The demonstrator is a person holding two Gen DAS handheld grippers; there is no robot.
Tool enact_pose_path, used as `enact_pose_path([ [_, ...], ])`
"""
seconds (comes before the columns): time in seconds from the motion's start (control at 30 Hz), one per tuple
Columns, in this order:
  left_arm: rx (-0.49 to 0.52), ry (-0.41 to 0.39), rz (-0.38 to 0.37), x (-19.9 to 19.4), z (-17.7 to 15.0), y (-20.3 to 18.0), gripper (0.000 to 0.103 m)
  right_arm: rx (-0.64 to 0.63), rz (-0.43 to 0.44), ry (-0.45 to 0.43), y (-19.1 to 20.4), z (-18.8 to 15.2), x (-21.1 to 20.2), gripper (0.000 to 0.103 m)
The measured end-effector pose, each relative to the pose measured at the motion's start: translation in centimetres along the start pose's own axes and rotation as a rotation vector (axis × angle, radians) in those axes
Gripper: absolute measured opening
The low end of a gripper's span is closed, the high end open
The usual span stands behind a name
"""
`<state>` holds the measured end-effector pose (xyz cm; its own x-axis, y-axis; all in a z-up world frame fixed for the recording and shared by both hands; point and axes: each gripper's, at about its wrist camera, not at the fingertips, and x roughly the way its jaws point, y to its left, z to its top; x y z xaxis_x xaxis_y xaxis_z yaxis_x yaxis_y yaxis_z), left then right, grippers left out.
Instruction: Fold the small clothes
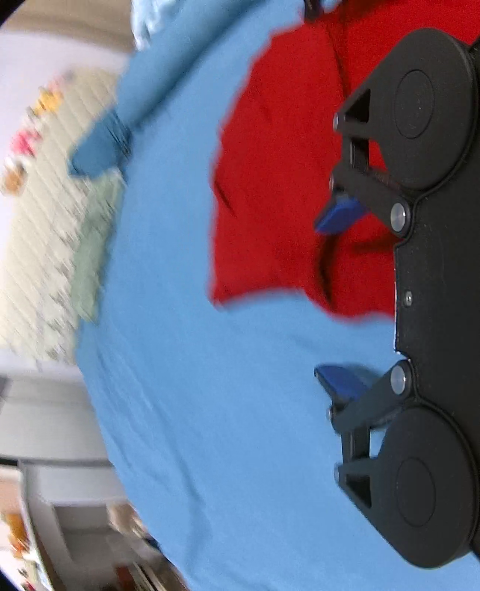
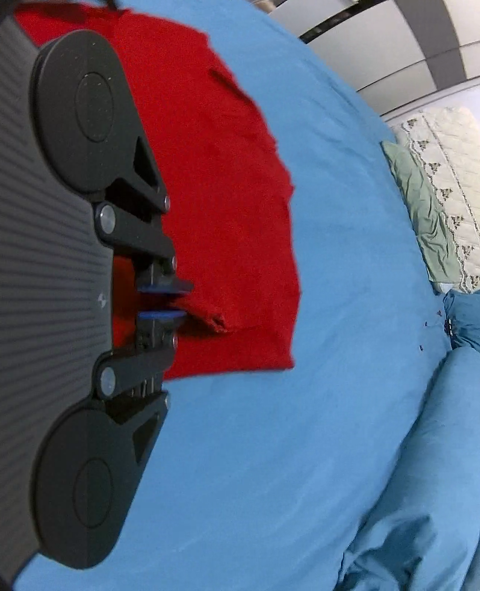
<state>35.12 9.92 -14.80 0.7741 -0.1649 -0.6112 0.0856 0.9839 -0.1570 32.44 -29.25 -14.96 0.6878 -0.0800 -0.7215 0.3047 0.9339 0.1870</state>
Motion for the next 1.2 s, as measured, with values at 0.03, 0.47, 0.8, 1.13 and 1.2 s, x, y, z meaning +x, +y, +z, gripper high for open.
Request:
enact_pose_path([
  [0.03,0.026,-0.020,-0.030,-0.4,0.4,-0.8,0.093,-0.024,0.005,-0.017,0.1,-0.4,-0.6,0.081],
  [0.47,0.167,0.137,-0.084,6.9,-0.3,-4.4,0.097,-0.162,0.059,-0.064,2.0,-2.1,2.8,0.099],
  [0.8,0.224,0.123,-0.015,3.3,1.6,-7.0,0.097,-0.066,0.101,-0.084,-0.8,-2.0,0.5,0.099],
  [1.13,0.238,-0.001,-0.022,-12.8,2.6,-9.6,0.101,-0.156,0.187,-0.189,-0.9,-1.4,-15.9,0.100],
  [1.2,0.215,-0.004,-0.033,-15.6,2.2,-9.6,0.102,-0.190,0.183,-0.201,-0.7,-1.7,-19.8,0.103],
])
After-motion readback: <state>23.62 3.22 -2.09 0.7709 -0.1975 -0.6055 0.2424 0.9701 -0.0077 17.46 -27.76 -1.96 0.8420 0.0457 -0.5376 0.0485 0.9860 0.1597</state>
